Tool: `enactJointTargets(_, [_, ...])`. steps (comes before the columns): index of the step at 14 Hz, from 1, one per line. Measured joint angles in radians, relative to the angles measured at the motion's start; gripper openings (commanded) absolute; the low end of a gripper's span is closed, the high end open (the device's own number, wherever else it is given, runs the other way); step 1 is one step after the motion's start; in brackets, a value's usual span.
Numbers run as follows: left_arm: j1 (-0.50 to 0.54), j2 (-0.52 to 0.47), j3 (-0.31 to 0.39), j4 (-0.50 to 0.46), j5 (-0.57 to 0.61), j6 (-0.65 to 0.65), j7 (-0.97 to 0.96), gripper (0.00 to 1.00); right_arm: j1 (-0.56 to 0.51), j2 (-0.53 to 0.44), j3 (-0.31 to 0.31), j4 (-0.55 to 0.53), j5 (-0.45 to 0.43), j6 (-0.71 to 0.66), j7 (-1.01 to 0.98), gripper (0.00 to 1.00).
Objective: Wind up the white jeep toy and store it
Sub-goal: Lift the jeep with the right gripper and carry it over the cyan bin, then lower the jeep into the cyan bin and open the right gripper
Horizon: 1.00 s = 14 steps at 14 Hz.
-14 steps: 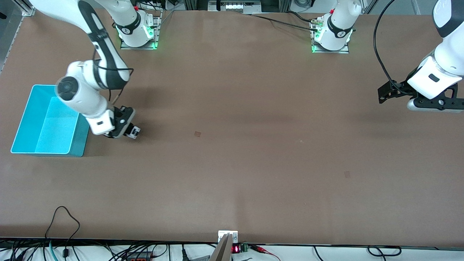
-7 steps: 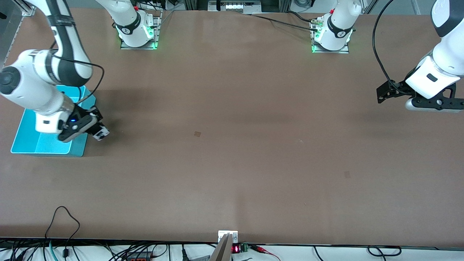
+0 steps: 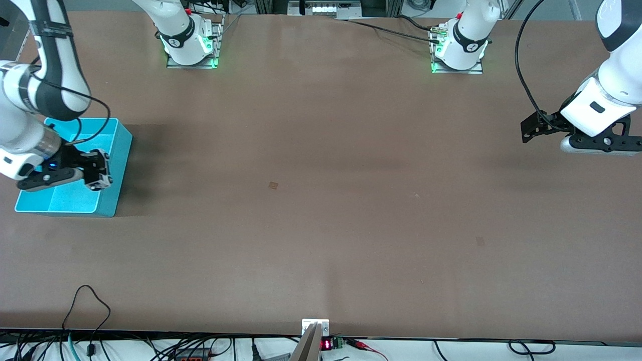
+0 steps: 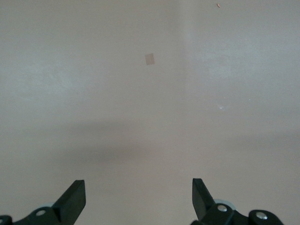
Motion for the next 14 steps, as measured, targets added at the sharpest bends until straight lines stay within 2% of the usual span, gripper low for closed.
enactJointTargets(5, [0.0,0.0,0.0,0.0,0.0,0.0,0.0,1.0,-0.133,0.015,-0.014,-0.033,-0.011,0.005,0.006,0.0])
enactJointTargets(10, [-0.009,0.0,-0.003,0.006,0.0,0.0,0.0,1.0,-0.205,0.051,-0.015,-0.19,-0.023,0.228,0.005,0.0])
enactJointTargets(14, [-0.01,0.0,-0.003,0.009,0.0,-0.002,0.0,1.0,-0.235,0.121,-0.015,-0.215,-0.023,0.291,0.005,0.0])
